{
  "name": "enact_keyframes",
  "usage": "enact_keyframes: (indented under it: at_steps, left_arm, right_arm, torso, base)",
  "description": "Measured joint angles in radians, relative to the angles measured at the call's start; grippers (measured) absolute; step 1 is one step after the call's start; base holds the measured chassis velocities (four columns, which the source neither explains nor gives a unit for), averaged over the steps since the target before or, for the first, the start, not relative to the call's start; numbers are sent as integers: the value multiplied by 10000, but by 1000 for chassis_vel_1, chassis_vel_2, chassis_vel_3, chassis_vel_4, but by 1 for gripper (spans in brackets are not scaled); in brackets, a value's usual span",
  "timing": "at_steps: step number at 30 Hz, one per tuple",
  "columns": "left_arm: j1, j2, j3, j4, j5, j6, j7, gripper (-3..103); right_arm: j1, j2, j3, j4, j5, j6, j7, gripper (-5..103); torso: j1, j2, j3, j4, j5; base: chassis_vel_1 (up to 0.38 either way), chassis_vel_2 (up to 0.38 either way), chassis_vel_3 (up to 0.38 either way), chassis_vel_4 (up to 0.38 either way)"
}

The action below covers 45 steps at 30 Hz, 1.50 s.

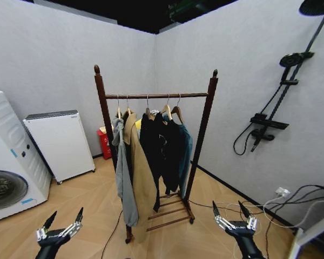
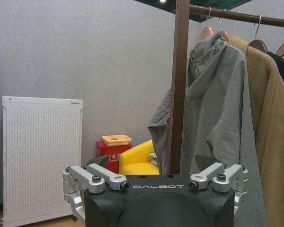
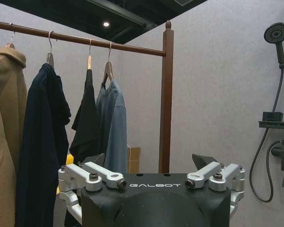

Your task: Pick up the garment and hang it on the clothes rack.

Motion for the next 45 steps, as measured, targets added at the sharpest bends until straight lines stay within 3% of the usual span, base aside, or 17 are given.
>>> enact_keyframes:
  at_steps: [45]
  left_arm:
    - [0, -1, 0, 0, 0, 0, 0, 100]
  right_arm:
    - [71, -16, -2, -47, 32, -52, -6, 100]
  torso:
    - [1, 0, 1, 1, 1]
  base:
    - [-50, -52, -51, -52]
